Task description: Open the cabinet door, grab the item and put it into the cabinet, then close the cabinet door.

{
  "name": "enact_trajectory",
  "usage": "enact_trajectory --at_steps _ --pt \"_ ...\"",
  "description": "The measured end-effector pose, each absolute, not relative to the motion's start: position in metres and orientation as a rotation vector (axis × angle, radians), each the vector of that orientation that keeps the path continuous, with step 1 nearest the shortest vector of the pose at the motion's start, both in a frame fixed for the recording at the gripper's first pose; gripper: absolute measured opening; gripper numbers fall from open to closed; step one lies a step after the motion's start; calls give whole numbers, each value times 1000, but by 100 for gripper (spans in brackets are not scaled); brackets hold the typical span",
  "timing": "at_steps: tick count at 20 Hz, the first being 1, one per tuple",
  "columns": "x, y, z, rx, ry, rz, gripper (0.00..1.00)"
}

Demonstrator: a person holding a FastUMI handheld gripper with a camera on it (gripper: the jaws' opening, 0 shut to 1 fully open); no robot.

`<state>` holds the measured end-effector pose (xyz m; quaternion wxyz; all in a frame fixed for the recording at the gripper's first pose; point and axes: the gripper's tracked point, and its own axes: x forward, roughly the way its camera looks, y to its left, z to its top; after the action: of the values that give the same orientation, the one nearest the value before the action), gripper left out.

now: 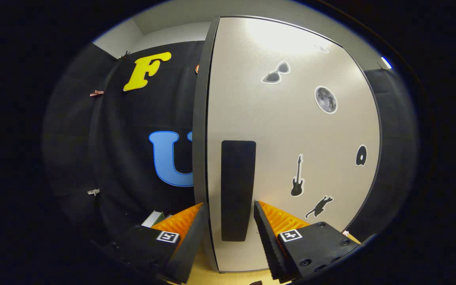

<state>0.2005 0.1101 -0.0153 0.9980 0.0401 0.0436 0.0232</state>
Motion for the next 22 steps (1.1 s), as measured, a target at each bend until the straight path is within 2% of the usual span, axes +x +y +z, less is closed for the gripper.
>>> enact_trajectory --at_steps 1,4,6,7,8,9,16,22 --pt "200 110 -8 86 66 40 64" --pt "200 109 -6 83 54 42 40" --pt "199 109 -8 84 69 49 32" --pt "200 109 -7 70 77 60 24" --pt "199 108 -6 59 86 75 24" --pt "199 109 -9 72 95 91 16" --pt "153 99 -3 110 91 190 16" --pt "73 58 0 129 98 258 16"
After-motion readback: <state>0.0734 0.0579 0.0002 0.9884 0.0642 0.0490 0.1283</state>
